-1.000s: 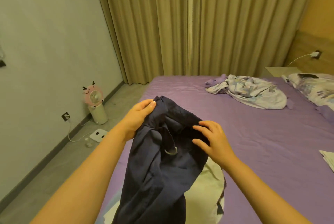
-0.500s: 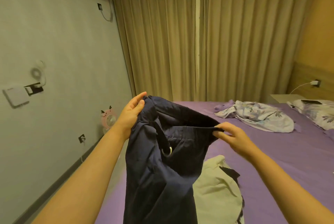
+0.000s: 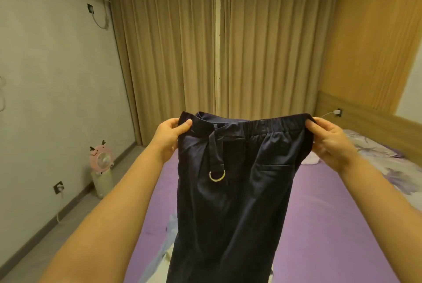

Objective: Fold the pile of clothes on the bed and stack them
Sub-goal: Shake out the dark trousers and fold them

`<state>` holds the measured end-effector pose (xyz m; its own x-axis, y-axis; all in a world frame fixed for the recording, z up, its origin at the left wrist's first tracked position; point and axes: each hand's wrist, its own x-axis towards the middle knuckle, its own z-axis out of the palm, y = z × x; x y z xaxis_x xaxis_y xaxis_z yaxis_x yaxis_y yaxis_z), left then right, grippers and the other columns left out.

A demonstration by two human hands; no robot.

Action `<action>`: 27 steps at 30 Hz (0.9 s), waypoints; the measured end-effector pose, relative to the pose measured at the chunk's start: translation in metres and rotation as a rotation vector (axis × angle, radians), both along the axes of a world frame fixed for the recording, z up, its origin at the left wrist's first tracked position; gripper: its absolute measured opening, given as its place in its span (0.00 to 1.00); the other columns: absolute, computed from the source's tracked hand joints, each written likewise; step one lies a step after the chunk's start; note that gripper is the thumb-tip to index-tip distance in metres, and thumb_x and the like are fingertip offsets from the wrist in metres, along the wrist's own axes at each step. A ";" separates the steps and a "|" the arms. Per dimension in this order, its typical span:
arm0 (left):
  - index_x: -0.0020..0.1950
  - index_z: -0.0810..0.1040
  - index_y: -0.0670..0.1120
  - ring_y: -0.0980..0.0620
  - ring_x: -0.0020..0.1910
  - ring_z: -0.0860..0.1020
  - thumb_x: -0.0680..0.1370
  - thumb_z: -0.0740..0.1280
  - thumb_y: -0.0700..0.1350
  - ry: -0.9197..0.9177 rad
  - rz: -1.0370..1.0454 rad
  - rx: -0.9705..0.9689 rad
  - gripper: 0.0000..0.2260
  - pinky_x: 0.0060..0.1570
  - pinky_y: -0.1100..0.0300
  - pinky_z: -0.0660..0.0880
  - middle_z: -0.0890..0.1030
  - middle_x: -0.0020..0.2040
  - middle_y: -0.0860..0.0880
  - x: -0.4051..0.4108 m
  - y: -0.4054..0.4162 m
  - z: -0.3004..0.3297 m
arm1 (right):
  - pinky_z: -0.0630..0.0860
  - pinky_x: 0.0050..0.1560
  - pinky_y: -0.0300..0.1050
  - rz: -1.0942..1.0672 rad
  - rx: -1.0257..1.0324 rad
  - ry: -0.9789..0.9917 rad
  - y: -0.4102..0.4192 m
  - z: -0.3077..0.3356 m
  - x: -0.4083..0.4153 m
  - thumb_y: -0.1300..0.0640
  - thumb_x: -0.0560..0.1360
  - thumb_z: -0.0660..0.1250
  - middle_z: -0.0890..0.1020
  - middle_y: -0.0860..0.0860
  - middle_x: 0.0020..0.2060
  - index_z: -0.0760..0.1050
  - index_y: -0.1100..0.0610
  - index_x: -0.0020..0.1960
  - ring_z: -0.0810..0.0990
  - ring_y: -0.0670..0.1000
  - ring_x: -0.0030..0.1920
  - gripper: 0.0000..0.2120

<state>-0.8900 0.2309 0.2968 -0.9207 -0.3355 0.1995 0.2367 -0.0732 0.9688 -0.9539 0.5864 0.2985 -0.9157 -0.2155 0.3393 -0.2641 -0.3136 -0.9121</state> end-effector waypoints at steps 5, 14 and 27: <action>0.55 0.78 0.42 0.50 0.49 0.82 0.78 0.66 0.44 -0.003 -0.148 -0.006 0.08 0.41 0.59 0.79 0.83 0.49 0.47 -0.017 0.052 0.015 | 0.80 0.39 0.39 -0.153 0.017 0.022 0.060 0.015 0.005 0.63 0.79 0.60 0.82 0.51 0.41 0.76 0.57 0.50 0.80 0.49 0.42 0.07; 0.53 0.80 0.41 0.48 0.46 0.84 0.73 0.72 0.49 -0.224 -0.415 -0.052 0.14 0.40 0.58 0.81 0.85 0.48 0.45 -0.042 0.170 0.018 | 0.82 0.44 0.44 -0.184 0.130 0.024 0.169 0.002 0.001 0.62 0.80 0.58 0.83 0.52 0.45 0.79 0.53 0.51 0.81 0.52 0.47 0.11; 0.50 0.79 0.43 0.49 0.39 0.84 0.76 0.66 0.58 -0.147 -0.291 0.084 0.17 0.35 0.59 0.79 0.85 0.41 0.46 -0.073 0.380 0.026 | 0.78 0.49 0.46 -0.384 0.495 0.073 0.316 -0.003 -0.013 0.64 0.81 0.52 0.80 0.54 0.45 0.78 0.56 0.45 0.78 0.52 0.50 0.17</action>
<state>-0.9628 0.6114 0.3231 -0.9972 -0.0638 0.0398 0.0518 -0.1985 0.9787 -0.9665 0.9029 0.2958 -0.9370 -0.0232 0.3485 -0.3415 0.2706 -0.9001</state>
